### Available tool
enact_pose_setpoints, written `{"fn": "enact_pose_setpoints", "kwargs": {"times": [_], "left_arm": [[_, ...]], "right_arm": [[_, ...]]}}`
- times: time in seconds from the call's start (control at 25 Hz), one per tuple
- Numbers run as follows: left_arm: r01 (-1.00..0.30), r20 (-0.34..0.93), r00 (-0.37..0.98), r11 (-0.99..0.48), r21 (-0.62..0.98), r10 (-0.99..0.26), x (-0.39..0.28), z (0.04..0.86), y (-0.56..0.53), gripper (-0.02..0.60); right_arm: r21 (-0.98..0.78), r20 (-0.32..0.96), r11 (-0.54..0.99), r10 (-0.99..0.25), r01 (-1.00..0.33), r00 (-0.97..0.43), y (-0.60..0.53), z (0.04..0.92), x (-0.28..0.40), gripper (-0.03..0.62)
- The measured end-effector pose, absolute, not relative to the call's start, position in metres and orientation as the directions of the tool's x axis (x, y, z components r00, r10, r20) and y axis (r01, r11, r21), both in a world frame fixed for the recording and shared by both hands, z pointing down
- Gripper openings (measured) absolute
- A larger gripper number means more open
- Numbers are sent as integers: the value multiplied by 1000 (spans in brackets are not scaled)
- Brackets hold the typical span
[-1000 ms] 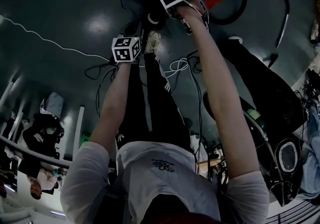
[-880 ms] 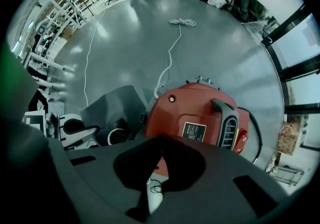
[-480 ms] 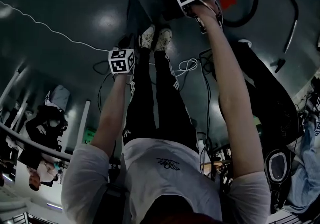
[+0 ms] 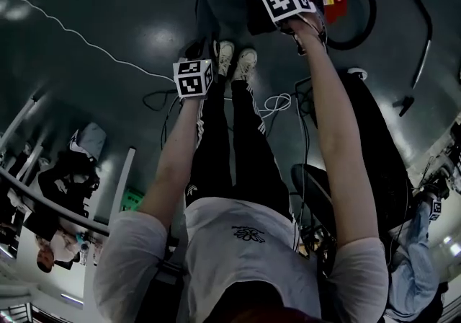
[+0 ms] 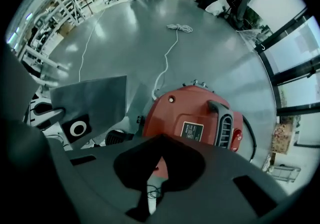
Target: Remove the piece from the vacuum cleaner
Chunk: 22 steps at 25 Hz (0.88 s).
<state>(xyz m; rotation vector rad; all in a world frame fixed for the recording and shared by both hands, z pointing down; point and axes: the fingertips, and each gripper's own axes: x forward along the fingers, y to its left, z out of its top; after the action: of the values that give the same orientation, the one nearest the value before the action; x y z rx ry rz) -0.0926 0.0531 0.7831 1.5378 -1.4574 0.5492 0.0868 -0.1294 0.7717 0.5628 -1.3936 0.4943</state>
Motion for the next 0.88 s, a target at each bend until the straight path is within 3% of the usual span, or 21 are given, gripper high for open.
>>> {"fn": "enact_pose_setpoints", "kwargs": {"times": [0.12, 0.36, 0.48, 0.64, 0.88], "left_arm": [[-949, 809, 162, 137, 285, -565, -98, 750, 42, 17], [-957, 734, 140, 99, 273, -664, -104, 631, -4, 17], [-952, 693, 151, 87, 295, -705, -100, 548, -7, 17], [-966, 566, 183, -41, 255, -804, -74, 430, -32, 17], [-958, 320, 257, -196, 210, -912, -37, 295, -48, 17]], "right_arm": [[34, 999, 688, -3, -724, 45, -120, 750, 94, 11], [-214, 939, 456, -147, -864, -310, -88, 625, 80, 11], [-200, 885, 516, -270, -833, -380, -62, 536, 92, 11], [-84, 758, 645, -454, -760, -469, -57, 429, 101, 11], [-109, 499, 644, -623, -757, -602, -61, 302, 113, 11]]}}
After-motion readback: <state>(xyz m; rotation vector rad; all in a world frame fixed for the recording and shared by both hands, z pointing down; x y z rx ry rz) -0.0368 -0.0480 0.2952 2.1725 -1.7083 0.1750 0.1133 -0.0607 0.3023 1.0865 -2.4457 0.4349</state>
